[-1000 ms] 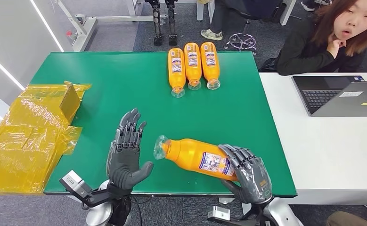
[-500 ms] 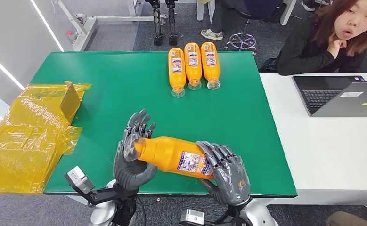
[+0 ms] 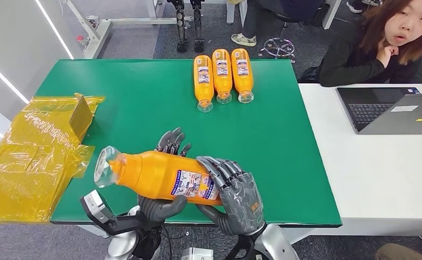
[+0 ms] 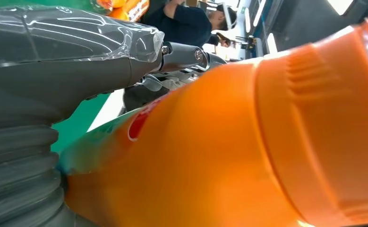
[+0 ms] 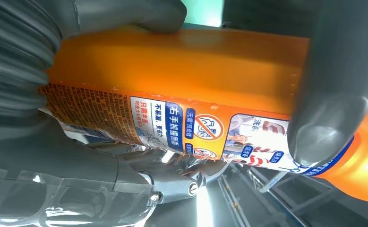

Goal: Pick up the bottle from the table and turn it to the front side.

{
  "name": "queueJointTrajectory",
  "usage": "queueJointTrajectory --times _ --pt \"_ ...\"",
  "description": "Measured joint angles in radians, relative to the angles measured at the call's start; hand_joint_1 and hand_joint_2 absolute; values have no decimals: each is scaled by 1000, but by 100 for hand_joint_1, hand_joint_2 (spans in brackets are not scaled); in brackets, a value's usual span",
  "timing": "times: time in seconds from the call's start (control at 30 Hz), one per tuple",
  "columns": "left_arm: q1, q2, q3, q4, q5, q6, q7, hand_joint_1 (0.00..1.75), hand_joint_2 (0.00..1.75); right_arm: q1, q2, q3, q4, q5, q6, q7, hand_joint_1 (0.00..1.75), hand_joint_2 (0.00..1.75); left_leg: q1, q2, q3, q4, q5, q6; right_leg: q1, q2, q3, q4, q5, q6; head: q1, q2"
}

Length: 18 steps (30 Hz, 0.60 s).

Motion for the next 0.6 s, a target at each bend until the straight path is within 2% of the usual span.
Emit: queueJointTrajectory --times 0.03,0.07,0.1,0.13,0.23,0.6 --pt "-4 0 0 -1 6 3 3 108 175 -2 4 5 3 -16 5 -3 175 175 0 0 0 0 0 0 0 0 0 0 0 0 0 0" --pt "-7 1 -1 -2 11 6 6 138 175 -4 9 10 8 -33 10 -6 175 175 0 0 0 0 0 0 0 0 0 0 0 0 0 0" --pt "-10 1 -1 -3 16 8 9 156 175 -7 13 14 14 -46 16 -7 175 175 0 0 0 0 0 0 0 0 0 0 0 0 0 0" --pt "-12 1 -1 -4 20 9 10 160 175 -10 17 17 20 -55 19 -8 175 175 0 0 0 0 0 0 0 0 0 0 0 0 0 0" --pt "-14 2 -1 -8 30 10 14 148 175 -19 30 28 39 -69 27 -7 175 175 0 0 0 0 0 0 0 0 0 0 0 0 0 0" --pt "-40 3 -10 -8 62 16 24 140 175 -27 50 42 45 -69 63 30 175 175 0 0 0 0 0 0 0 0 0 0 0 0 0 0"
